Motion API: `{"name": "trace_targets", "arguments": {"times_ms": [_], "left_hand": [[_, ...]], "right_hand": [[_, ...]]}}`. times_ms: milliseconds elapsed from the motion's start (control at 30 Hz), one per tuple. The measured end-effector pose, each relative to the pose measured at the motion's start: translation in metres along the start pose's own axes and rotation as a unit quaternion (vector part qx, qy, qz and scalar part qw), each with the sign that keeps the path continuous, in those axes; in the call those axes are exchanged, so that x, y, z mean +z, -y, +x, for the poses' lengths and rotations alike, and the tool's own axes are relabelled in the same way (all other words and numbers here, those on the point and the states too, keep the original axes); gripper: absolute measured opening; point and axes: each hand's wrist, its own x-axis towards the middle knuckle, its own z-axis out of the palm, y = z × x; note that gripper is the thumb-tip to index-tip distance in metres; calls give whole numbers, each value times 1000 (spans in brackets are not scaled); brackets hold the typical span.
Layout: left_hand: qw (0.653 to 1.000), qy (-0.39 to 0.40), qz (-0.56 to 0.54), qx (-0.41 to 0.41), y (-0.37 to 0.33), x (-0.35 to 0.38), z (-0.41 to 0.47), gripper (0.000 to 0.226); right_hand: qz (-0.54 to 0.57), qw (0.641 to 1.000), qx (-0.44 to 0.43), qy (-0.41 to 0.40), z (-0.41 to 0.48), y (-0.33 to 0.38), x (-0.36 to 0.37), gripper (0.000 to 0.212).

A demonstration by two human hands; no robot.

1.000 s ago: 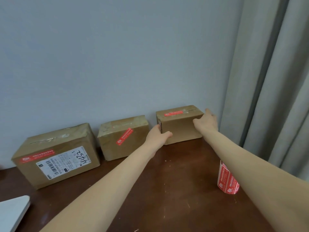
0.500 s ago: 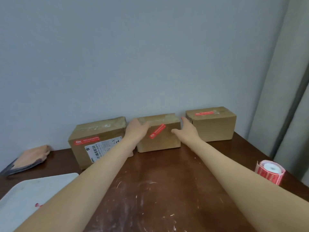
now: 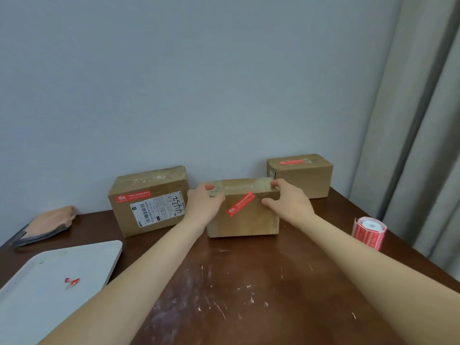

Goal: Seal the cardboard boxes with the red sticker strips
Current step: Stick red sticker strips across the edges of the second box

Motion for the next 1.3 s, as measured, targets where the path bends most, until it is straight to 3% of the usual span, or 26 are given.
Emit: {"name": "trace_targets", "arguments": {"times_ms": [233, 433, 567, 700, 900, 1133, 1300], "left_hand": [[996, 24, 45, 67, -3, 1, -73, 41], [988, 40, 110, 102, -2, 5, -97, 41], [962, -15, 151, 226, -2, 9, -105, 33], [938, -15, 170, 303, -9, 21, -109, 24], [940, 16, 156, 302, -18, 36, -102, 26], [957, 17, 114, 267, -20, 42, -96, 16], [956, 44, 148, 249, -29, 40, -92, 15]], "right_hand": [[-88, 995, -4, -40, -73, -24, -35, 53], [-88, 995, -5, -40, -100, -34, -48, 52], [-115, 992, -33, -40, -98, -34, -50, 61], [-119, 988, -97, -2, -90, -28, -50, 75], [-148, 980, -131, 7, -85, -33, -39, 59], [-139, 979, -147, -31, -89, -39, -32, 55], [-134, 978, -155, -44, -90, -42, -29, 56]]}}
